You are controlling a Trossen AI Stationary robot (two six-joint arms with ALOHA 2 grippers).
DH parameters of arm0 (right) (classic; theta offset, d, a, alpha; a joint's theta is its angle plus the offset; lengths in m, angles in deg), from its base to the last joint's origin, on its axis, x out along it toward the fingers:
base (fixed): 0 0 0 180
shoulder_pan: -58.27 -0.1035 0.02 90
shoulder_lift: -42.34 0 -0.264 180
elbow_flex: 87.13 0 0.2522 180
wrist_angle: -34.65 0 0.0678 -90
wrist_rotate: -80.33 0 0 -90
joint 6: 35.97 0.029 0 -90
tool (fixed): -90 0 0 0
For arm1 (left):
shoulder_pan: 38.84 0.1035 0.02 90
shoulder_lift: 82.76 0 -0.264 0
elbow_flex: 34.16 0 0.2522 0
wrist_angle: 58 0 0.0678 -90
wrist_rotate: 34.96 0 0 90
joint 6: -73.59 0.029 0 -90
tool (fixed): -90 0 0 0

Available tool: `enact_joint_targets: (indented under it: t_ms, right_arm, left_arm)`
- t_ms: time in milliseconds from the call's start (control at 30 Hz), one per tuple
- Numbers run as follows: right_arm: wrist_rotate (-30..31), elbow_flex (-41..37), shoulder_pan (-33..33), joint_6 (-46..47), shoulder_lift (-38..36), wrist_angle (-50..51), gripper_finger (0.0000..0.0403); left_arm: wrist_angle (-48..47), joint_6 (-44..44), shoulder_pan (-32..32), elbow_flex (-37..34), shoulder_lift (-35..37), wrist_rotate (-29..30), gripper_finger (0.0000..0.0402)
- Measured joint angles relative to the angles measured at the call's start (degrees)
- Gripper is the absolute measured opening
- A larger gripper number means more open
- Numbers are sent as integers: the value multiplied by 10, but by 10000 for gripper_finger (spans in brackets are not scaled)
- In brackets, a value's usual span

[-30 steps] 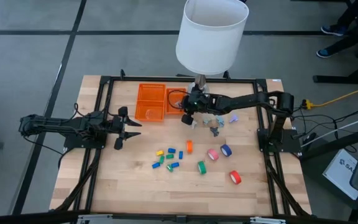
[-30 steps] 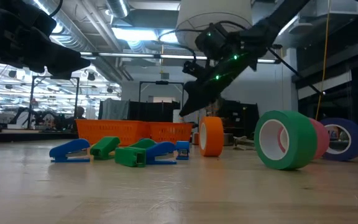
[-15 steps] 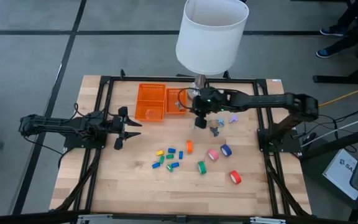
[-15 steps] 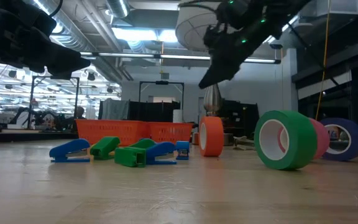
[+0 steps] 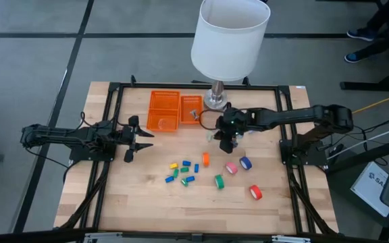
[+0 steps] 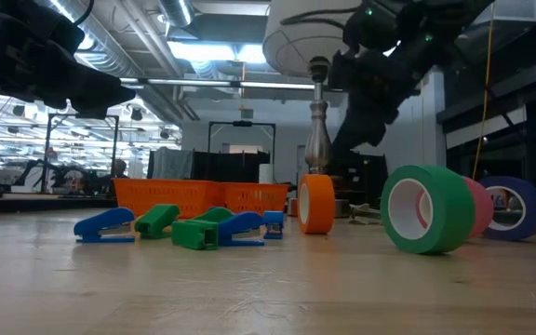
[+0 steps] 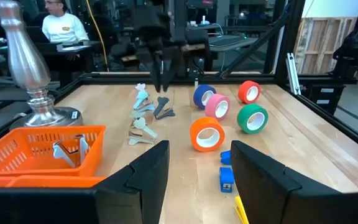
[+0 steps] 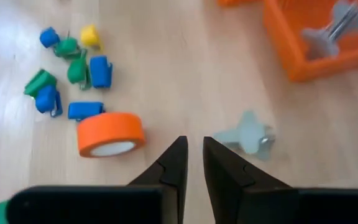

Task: Pick and place Stapler, Stapler remover, tape
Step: Put the gray staple remover into the right orange basket

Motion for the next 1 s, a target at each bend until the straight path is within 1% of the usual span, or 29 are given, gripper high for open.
enact_joint_targets:
  t_ms: [133,267,367,700,1000]
  right_arm:
    - [5,-9,-1,34,9,0,88]
    - [40,-14,-1,67,10,-3,119]
    - [52,-16,0,91,10,-1,131]
    - [66,-16,0,108,15,-15,134]
    - [70,-16,0,126,92,-88,134]
  left_arm:
    - [0,0,0,0,0,0,169]
    - [0,0,0,0,0,0,169]
    - [0,0,0,0,0,0,169]
    - [0,0,0,0,0,0,169]
    - [0,0,0,0,0,0,169]
